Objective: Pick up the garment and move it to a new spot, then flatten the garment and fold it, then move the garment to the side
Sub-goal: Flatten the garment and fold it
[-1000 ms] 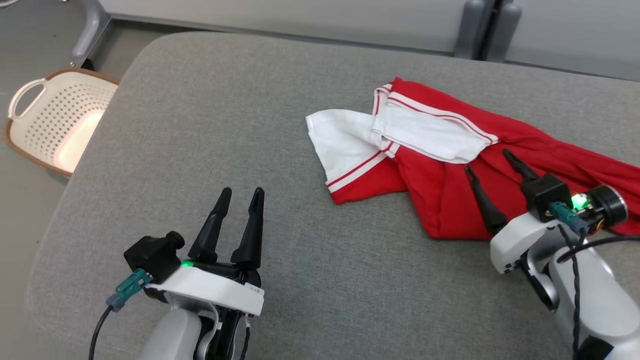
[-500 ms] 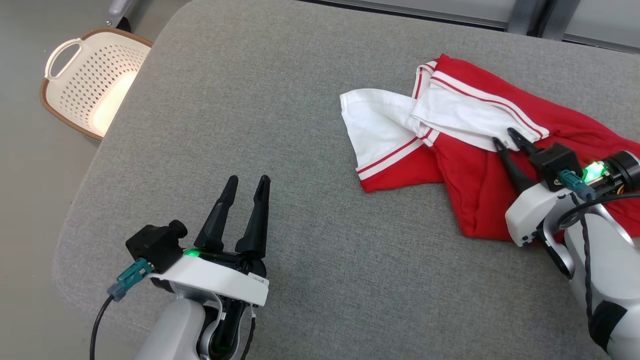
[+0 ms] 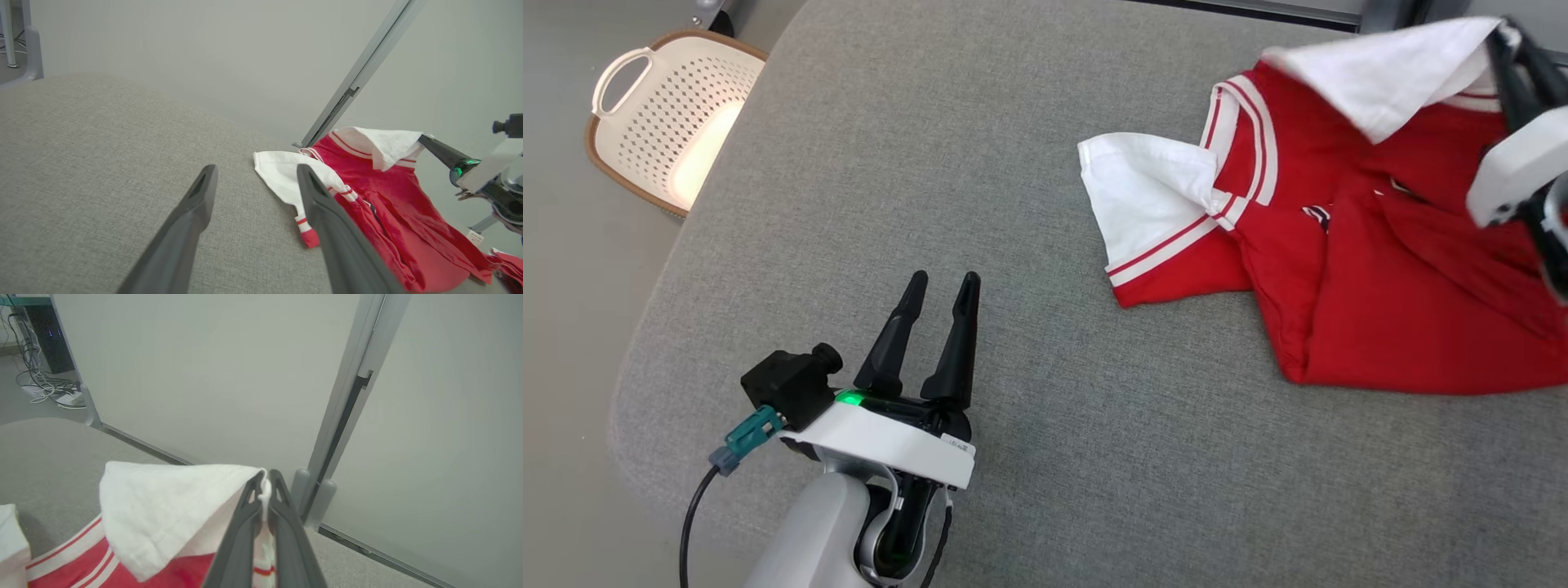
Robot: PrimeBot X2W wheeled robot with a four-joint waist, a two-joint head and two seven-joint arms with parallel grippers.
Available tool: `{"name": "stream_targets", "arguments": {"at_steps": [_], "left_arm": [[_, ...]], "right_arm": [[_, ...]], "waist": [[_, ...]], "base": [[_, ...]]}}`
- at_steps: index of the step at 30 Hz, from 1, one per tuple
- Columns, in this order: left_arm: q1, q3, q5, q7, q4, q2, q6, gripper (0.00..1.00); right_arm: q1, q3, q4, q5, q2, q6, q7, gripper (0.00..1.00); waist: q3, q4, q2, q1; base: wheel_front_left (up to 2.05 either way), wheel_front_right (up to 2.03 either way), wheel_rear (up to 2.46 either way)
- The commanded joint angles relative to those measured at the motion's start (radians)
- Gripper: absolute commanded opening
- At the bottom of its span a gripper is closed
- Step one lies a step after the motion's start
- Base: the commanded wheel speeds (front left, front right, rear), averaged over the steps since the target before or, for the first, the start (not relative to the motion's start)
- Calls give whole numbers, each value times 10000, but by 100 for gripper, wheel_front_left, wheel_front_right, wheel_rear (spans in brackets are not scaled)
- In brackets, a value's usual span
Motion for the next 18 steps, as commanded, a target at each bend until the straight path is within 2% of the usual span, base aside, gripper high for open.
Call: {"name": "stream_targets", "arguments": {"at_steps": [1,2,3,4,8,12,18], "left_arm": [[-131,-59,-88,-14,3,44,-12,100],[-163,-102,-94,-15,21,41,-12,100],[-197,-144,-94,-15,39,38,-12,100],[-220,-174,-76,-15,65,43,-12,100],[-251,-319,-108,-15,151,35,-12,100],[-108,-211,-76,-15,244,43,-12,100],[52,190,233,-15,241,49,-12,100]], "right_arm": [[-370,-176,282,111,-159,-2,369,0],[-676,-263,456,115,-237,-2,541,0],[-1000,-425,690,126,-304,-2,690,61],[-1266,-639,1030,160,-379,-2,862,100],[-2059,-1717,2632,-474,-685,-2,1270,100],[-2226,-2429,3482,-1004,-284,1,769,100],[-1645,-2392,3816,-1191,426,-2,-360,100]], "waist": [[116,104,0,0],[161,145,0,0],[205,184,0,0],[235,226,0,0],[207,431,0,0],[-4,408,0,0],[-574,-91,0,0]], "base": [[0,0,0],[0,0,0],[0,0,0],[0,0,0],[0,0,0],[0,0,0],[0,0,0]]}}
